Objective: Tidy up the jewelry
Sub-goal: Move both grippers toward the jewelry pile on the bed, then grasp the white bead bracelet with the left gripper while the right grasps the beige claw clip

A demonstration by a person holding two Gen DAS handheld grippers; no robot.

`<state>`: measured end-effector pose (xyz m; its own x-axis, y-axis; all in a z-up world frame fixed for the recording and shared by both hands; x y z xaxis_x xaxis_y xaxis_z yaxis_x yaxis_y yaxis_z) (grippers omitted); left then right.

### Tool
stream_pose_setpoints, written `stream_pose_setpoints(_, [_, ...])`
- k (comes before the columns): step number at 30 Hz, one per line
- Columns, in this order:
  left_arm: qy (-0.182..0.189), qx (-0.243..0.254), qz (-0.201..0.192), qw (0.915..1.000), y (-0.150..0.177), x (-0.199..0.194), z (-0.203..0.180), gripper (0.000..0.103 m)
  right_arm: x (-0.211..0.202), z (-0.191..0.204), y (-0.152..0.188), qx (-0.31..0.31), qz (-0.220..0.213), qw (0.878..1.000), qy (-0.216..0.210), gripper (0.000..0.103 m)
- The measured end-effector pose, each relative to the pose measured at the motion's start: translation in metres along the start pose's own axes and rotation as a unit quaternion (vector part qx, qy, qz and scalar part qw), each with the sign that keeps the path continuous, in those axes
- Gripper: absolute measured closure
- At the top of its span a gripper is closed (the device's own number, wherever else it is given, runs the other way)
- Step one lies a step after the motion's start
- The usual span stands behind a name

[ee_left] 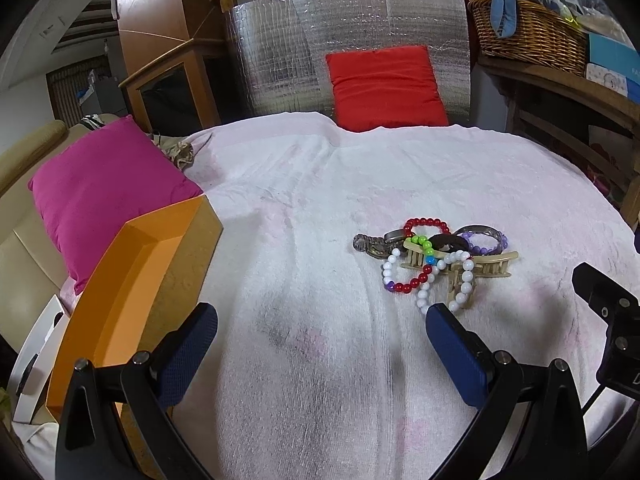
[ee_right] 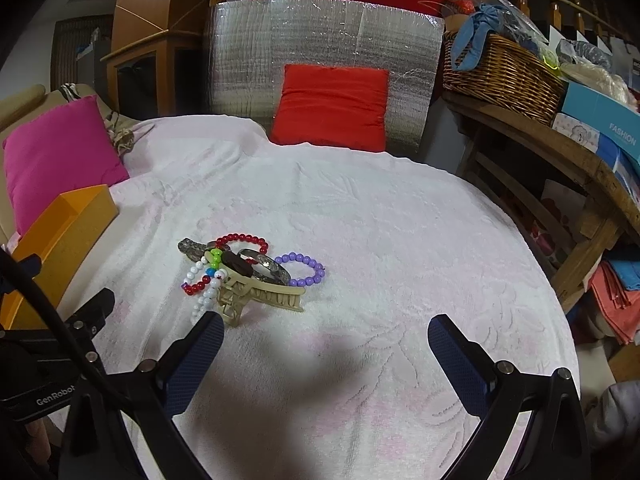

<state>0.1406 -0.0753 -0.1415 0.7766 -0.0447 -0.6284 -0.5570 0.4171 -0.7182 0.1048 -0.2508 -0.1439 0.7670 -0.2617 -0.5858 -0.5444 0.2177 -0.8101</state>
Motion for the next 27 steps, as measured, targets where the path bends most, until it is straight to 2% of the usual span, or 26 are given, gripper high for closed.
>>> stream_pose_setpoints(10, [0.003,-0.001,0.006,1.0000,0.001,0.007,0.003,0.000,0.009,-0.002,0.004,-0.001,0.013,1.000,-0.001,0.000])
stream_pose_setpoints(15, [0.003,-0.003,0.009,1.0000,0.003,0.009,0.007,0.000,0.013,-0.007,0.006,0.022,0.027,0.999,-0.027,0.000])
stream_pose_setpoints(21, [0.008,-0.005,0.007,0.9999,0.002,0.008,0.007,0.000,0.018,-0.014,0.007,0.038,0.034,0.998,-0.033,0.000])
stream_pose_setpoints(27, [0.026,0.015,0.005,0.9995,0.002,0.007,-0.007,0.000,0.020,-0.013,0.003,0.036,0.036,0.998,-0.046,0.000])
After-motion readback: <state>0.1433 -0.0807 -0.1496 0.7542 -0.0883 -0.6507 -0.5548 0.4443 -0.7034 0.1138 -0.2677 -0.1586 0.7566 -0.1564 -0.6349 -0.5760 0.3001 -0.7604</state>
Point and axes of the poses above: each gripper's, at about its wrist camera, not at the fingertips, and x roughly the way its jaws point, z to its left, y to its underside, the point moved 9 cm from there along x, roughly the way its jaws point, and after that the axes turned 11 degrees about x, right-handed, at the moved point
